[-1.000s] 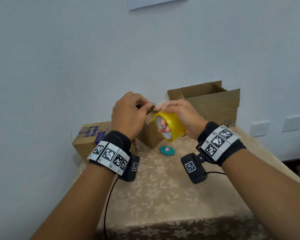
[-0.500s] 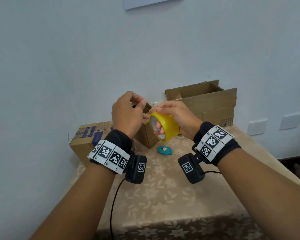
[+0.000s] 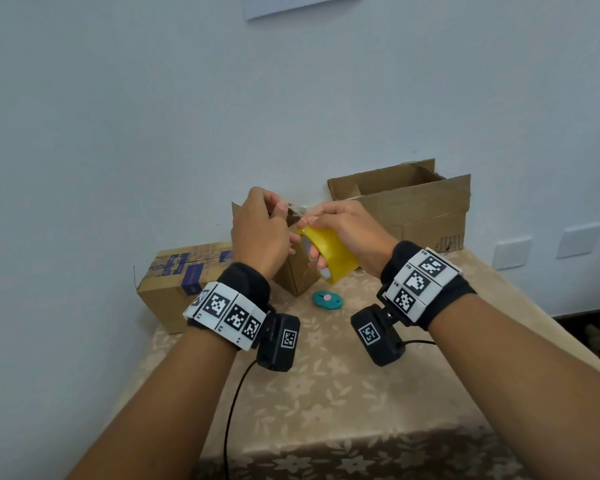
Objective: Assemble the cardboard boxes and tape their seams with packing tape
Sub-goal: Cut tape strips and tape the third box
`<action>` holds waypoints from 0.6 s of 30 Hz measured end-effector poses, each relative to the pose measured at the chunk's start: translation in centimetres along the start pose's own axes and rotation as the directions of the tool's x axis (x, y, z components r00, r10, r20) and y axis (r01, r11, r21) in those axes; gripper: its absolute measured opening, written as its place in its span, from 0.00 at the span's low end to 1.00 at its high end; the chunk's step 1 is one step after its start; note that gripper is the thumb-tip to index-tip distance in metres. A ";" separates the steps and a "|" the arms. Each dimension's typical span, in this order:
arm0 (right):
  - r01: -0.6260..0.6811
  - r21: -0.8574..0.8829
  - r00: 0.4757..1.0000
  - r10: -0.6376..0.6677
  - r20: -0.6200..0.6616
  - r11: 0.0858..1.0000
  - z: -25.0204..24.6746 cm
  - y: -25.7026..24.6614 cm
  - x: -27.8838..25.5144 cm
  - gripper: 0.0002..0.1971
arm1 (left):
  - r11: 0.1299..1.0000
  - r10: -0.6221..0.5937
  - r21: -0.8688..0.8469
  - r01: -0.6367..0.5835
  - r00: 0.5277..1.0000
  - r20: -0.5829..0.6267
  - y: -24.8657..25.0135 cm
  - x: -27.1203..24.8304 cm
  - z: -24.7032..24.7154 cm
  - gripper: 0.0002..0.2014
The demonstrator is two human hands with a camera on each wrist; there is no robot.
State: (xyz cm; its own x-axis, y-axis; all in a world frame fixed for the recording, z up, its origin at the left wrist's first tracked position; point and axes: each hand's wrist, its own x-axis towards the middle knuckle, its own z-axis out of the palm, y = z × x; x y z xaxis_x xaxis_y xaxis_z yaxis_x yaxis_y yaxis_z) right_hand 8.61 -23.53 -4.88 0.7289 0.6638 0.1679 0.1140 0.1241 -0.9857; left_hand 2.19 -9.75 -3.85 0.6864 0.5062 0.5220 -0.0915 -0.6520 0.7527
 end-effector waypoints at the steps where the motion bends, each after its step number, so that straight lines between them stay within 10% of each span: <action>1: -0.003 0.017 1.000 0.003 -0.004 1.000 0.0 0.0 0.0 0.09 | 1.000 0.000 -0.014 0.000 1.000 0.007 0.0 0.0 0.0 0.03; 9: 0.016 0.146 0.995 -0.001 -0.102 0.989 -0.9 -0.1 0.0 0.08 | 0.947 -0.065 -0.293 0.135 0.969 0.239 1.3 0.4 -1.3 0.08; 18: 0.041 0.071 0.991 -0.031 -0.132 0.997 -0.5 -0.9 -0.5 0.15 | 0.918 0.392 0.049 -0.394 0.918 0.056 -0.1 -0.2 -0.1 0.16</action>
State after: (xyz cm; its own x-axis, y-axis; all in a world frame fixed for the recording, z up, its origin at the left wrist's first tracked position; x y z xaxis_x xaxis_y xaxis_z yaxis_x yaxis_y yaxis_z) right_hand 8.52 -24.36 -4.08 0.8076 0.5565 0.1953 0.0958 0.2030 -0.9745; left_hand 2.00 -9.72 -3.95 0.6350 0.1781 0.7517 -0.3195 -0.8254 0.4655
